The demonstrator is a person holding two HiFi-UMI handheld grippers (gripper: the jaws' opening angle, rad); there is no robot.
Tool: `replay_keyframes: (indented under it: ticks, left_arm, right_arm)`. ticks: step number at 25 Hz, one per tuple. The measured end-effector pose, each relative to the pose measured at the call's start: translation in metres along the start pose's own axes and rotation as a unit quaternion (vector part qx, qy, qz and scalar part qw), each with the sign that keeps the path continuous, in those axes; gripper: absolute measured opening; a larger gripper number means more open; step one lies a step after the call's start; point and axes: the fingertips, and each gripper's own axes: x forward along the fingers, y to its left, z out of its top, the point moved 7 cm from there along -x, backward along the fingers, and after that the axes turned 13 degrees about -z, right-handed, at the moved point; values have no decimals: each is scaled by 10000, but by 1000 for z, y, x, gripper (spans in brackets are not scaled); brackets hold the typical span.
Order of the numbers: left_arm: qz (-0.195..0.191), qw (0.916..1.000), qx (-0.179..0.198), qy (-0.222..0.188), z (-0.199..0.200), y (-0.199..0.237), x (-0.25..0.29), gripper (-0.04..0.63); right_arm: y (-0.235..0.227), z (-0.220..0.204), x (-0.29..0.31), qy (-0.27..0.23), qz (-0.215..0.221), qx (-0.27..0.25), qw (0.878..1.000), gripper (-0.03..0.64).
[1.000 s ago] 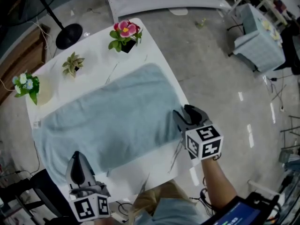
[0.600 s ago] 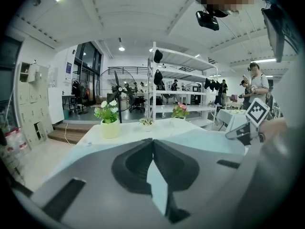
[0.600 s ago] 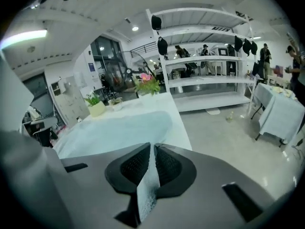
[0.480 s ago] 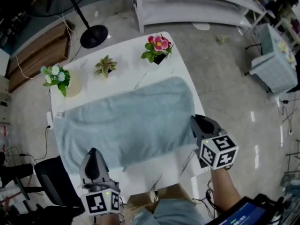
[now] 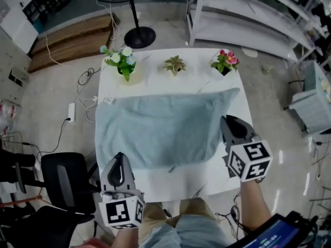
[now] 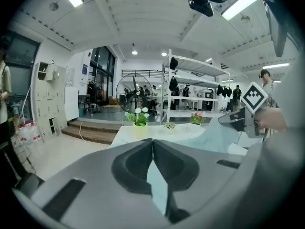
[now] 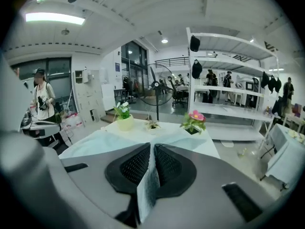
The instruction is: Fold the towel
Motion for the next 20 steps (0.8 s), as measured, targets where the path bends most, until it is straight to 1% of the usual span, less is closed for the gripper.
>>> replay_keyframes:
  ticks: [5,11,16,20]
  left_arm:
    - [66,9996,-158,-225,0,46,-43,8]
    - [306,9978,-371,-459,-5,100,-90,8]
    - [562,9953,-565,-544,-20,139,-129,9]
    - [828,9914,-897,-477,-36,157,-157,8]
  right_arm:
    - [85,35,7,-267,259,-449,9983,43]
    - [196,59,18,-457,770,-944,9915,43]
    - [289,57,28,-444,1310,-1190,9832,43]
    - [351,37,41,-258,1765,-1379,9743,43]
